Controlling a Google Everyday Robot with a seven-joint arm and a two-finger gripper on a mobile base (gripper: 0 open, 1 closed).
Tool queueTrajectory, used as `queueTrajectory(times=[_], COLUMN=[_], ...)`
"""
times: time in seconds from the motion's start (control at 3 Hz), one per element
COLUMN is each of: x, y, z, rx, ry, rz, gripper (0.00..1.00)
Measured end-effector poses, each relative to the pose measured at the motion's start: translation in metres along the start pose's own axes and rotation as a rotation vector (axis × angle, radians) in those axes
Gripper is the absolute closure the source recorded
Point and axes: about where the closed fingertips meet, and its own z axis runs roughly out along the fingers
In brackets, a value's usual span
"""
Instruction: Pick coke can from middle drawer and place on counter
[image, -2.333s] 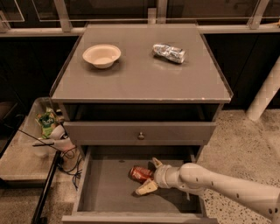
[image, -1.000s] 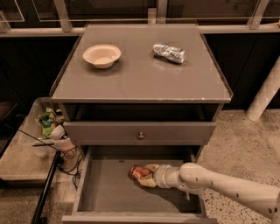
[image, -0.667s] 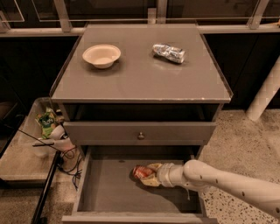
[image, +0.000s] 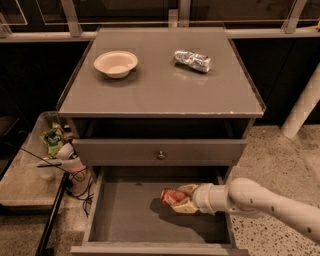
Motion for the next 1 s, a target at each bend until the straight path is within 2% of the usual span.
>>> queueTrajectory(times=[0.67,1.0], x=[-0.037,-0.075], y=[0.002,-0.008], z=[-0.057,-0.085], rx=[-0.001,0.021], ry=[-0.028,-0.016], rz=[-0.062,-0.142], gripper=[1.0,1.0])
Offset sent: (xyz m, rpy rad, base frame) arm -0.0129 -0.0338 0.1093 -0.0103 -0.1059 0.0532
